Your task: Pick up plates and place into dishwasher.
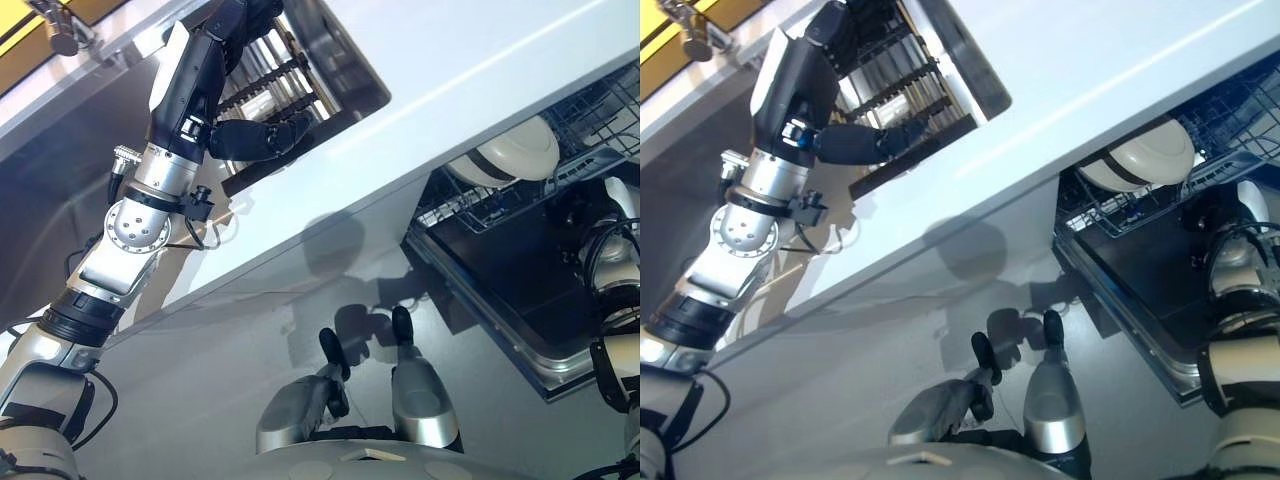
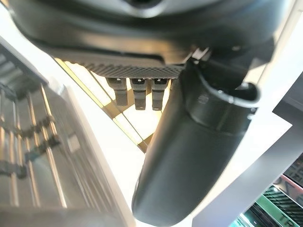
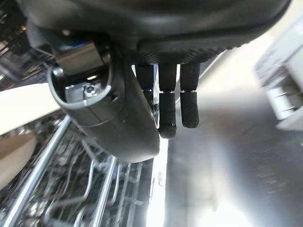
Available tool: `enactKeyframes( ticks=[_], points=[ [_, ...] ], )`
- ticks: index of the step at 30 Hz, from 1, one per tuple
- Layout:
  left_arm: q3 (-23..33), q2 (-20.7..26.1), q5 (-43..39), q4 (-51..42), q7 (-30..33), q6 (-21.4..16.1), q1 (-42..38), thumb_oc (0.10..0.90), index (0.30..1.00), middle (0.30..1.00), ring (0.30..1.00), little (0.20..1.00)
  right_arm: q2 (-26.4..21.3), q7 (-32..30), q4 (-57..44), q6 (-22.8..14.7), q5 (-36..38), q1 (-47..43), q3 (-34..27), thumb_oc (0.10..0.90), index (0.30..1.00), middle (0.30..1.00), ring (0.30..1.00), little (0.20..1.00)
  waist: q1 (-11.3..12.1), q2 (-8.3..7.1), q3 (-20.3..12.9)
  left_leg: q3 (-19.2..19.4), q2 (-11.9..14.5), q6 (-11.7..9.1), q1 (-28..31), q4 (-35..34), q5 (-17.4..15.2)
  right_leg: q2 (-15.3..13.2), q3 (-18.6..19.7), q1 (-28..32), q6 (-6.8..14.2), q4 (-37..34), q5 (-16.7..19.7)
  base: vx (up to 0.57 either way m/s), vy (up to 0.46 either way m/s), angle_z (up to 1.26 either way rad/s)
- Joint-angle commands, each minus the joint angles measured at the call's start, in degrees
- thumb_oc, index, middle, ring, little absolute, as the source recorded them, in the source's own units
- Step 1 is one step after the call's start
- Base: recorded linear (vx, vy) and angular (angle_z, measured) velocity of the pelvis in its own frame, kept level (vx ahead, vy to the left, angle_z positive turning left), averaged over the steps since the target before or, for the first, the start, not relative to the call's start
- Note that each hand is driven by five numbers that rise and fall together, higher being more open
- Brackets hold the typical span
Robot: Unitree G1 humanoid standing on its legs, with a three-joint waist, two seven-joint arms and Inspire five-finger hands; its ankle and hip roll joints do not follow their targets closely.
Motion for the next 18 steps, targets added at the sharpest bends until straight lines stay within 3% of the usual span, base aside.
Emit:
enactKeyframes(
  ticks=[1, 11, 15, 18],
  points=[
    [5.25, -0.05, -0.14, -2.39, 2.90, -6.50, -1.79, 0.800, 0.900, 0.900, 0.900, 0.900, -1.50, -1.56, 0.00, -1.50, 1.13, -8.49, 3.26, 0.100, 0.300, 0.300, 0.300, 0.200, 3.09, -0.54, -4.87, -0.70, -1.71, -0.96, -2.77, 4.92, -5.20, 1.84, 0.26, -4.12, 1.01, 9.38, -7.99, 0.00, -0.046, 0.20],
    [6.59, 1.89, -1.08, -1.73, 2.25, -8.99, -1.00, 0.800, 0.900, 0.900, 0.900, 0.900, -2.93, -4.05, -0.98, -2.17, 4.06, -11.70, 4.23, 0.100, 0.300, 0.300, 0.300, 0.200, 5.28, -1.62, -4.84, -2.90, -2.02, -1.28, -4.20, 3.44, -4.05, 2.02, -1.71, -5.04, 0.85, 8.84, -7.61, -0.02, -0.036, 0.15],
    [6.86, 1.93, -1.66, -1.39, 1.16, -9.39, -0.81, 0.800, 0.900, 0.900, 0.900, 0.900, -2.87, -5.61, -1.61, -3.82, 4.58, -11.42, 4.24, 0.100, 0.300, 0.300, 0.300, 0.200, 5.47, -2.16, -4.96, -3.16, -2.02, -1.19, -4.20, 3.33, -4.01, 2.02, -1.83, -5.01, 0.85, 8.66, -7.43, 0.00, -0.011, 0.05],
    [6.53, 2.17, -2.93, -1.47, -1.28, -9.28, -0.77, 0.800, 0.900, 0.900, 0.900, 0.900, -3.14, -9.22, -3.60, -7.81, 5.59, -10.86, 3.10, 0.100, 0.300, 0.300, 0.300, 0.200, 5.41, -2.70, -5.11, -3.46, -2.17, -0.95, -4.06, 3.53, -4.20, 2.07, -1.67, -4.93, 0.93, 8.83, -7.32, 0.00, 0.000, 0.00]
  ],
)
